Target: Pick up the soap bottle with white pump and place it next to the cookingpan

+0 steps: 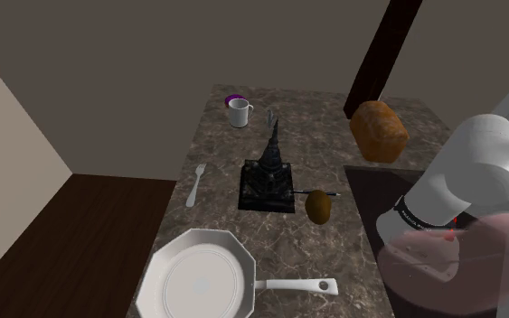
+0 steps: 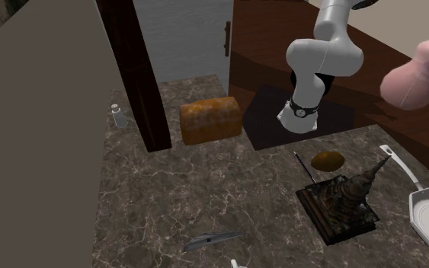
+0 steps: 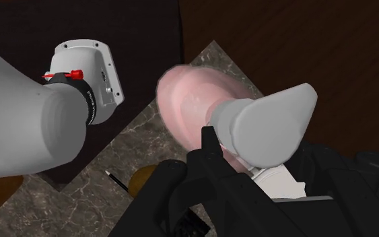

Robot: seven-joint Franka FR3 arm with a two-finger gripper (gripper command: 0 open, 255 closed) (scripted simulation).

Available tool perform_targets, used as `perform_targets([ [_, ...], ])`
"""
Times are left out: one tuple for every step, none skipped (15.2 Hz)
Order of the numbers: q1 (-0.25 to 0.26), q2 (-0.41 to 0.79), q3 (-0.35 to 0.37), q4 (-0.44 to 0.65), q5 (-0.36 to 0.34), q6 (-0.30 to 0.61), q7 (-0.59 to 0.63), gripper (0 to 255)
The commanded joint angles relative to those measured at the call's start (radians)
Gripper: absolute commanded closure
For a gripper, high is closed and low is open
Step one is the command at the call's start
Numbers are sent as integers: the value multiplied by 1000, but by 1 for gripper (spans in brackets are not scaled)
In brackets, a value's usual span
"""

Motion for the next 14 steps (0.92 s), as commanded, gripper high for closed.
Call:
perform_targets([
  [5, -19, 8, -33, 7, 15, -7, 255],
  [8, -29, 12, -50, 11, 23, -10, 255],
  [11, -39, 16, -66, 15, 30, -13, 255],
  [14, -48, 21, -82, 19, 37, -16, 255],
  [17, -57, 25, -98, 24, 44, -19, 255],
  [20, -67, 30, -114, 28, 51, -22, 255],
  [23, -76, 35, -130, 33, 58, -25, 255],
  [26, -85, 40, -145, 38, 64, -27, 255],
  [29, -94, 45, -161, 42, 71, -30, 255],
  [32, -103, 51, -176, 48, 78, -32, 255],
  [35, -112, 56, -191, 53, 85, -35, 255],
  [39, -120, 62, -206, 58, 91, -37, 255],
  [42, -129, 68, -220, 64, 98, -39, 255],
  [45, -137, 74, -235, 70, 105, -41, 255],
])
